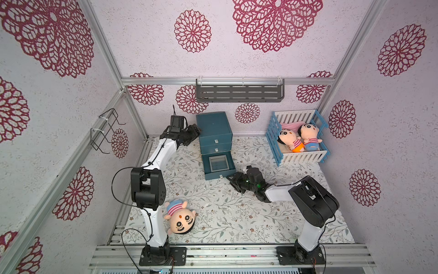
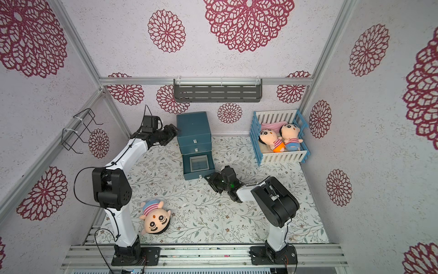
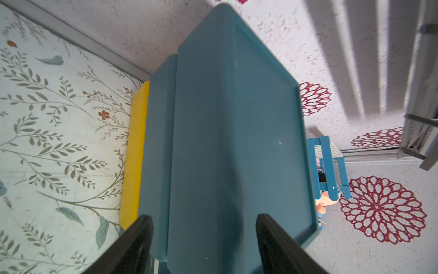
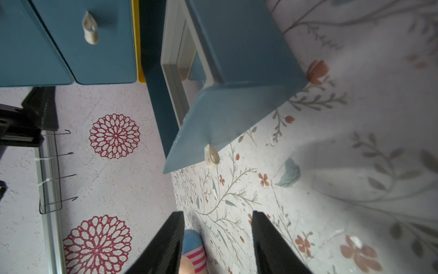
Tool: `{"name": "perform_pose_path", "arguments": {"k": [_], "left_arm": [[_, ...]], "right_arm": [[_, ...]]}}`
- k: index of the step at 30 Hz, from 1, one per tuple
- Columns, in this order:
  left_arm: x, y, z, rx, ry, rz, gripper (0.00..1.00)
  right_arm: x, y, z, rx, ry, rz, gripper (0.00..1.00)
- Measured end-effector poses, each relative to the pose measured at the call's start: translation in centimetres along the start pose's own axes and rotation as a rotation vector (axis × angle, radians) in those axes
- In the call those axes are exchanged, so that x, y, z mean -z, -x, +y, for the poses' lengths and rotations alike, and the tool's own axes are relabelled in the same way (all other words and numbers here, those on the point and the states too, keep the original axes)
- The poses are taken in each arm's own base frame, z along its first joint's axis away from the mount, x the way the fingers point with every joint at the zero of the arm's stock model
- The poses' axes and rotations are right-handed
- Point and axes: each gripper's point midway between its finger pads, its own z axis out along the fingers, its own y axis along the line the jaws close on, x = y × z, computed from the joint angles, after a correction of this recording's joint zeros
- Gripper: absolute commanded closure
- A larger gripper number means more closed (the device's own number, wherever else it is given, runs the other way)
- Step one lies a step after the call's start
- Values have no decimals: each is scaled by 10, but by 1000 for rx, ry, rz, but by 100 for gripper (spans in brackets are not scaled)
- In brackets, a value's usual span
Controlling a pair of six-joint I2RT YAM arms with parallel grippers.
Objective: Place the brooch boxes into the drawer by color
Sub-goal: Close the drawer in the storage box.
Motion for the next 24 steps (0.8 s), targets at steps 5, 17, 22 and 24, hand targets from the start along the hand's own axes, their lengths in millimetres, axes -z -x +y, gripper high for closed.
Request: {"name": "perform_pose_path", "arguments": {"k": [5,17,22,24], "left_arm": [[-4,0,-4,-6,-24,7,29],[-4,-1,-5,-11,-33,12,32],[-4,-1,-6,-11,-35,14,32],[-4,-1,-6,-11,-36,14,32]], "right_arm": [[-7,2,-2,-49,32,-10,53],[-30,0,-6,-111,80,-12,55],[-38,0,1,-120,117,-28,59],[-41,0,0,-132,123,-37,62]]}}
